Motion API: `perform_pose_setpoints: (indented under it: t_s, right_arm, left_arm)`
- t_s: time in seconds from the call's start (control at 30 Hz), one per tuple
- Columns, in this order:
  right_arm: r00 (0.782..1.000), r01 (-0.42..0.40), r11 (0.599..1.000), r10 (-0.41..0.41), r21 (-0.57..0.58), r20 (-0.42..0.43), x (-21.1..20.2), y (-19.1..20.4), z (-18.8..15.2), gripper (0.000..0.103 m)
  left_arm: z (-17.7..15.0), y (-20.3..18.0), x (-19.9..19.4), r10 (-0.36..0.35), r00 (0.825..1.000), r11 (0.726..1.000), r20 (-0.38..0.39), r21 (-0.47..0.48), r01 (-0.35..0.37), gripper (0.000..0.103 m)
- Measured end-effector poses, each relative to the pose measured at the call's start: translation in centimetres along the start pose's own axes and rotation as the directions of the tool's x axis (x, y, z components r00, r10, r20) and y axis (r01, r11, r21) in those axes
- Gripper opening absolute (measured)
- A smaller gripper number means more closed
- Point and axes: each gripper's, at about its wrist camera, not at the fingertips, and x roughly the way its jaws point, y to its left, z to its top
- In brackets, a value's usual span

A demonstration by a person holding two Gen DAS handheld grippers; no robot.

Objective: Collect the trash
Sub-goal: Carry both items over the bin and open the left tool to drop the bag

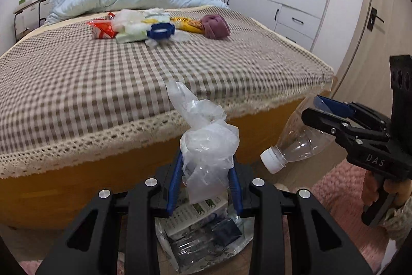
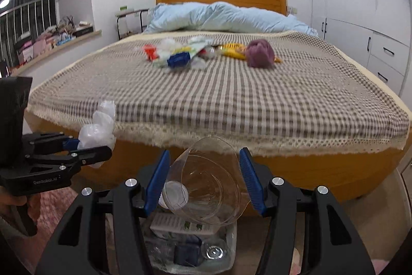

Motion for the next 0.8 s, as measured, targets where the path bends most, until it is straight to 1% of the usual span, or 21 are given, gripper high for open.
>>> perform_pose_setpoints:
  t_s: [0.3,0.37,0.5,0.57,0.63,0.7,0.8]
  right_arm:
    - [0.994,-0.007,0.999,0.002,-0.048,-0.105,2.5,0.9,-2.9,0.055]
    - [0.992,-0.009,0.998,0.0,-0.062,-0.129,3.1,1.0,-3.6,0.055]
    - [0.986,0.008,0.994,-0.026,-0.108,-0.165,4.5,1.1,-5.3,0.055]
    - [0.981,0.017,0.993,-0.039,-0.116,-0.192,5.3,0.9,-6.2,0.055]
    - [0.972,0.012,0.996,-0.033,-0.09,-0.231,6.2,0.5,-7.1,0.055]
    - [0.967,0.015,0.997,-0.035,-0.078,-0.253,6.7,0.2,-7.6,0.055]
    - [0.958,0.037,0.993,-0.066,-0.108,-0.278,7.3,-0.1,-8.7,0.055]
  left_arm:
    - [-2.5,0.3,1.7,-0.007,0.996,1.0,-0.093,0.014,0.008,0.03]
    - [-3.2,0.3,2.3,-0.008,0.992,1.0,-0.123,0.013,0.009,0.03]
    - [-4.5,0.5,4.3,-0.026,0.983,1.0,-0.183,-0.019,0.023,0.03]
    - [-5.2,0.4,5.7,-0.036,0.977,0.999,-0.21,-0.04,0.028,0.03]
    - [-5.9,0.0,7.1,-0.038,0.97,0.999,-0.24,-0.036,0.03,0.03]
    - [-6.6,-0.2,8.7,-0.035,0.956,0.999,-0.292,-0.018,0.031,0.03]
    - [-7.2,0.3,10.7,-0.046,0.937,0.998,-0.347,-0.045,0.033,0.03]
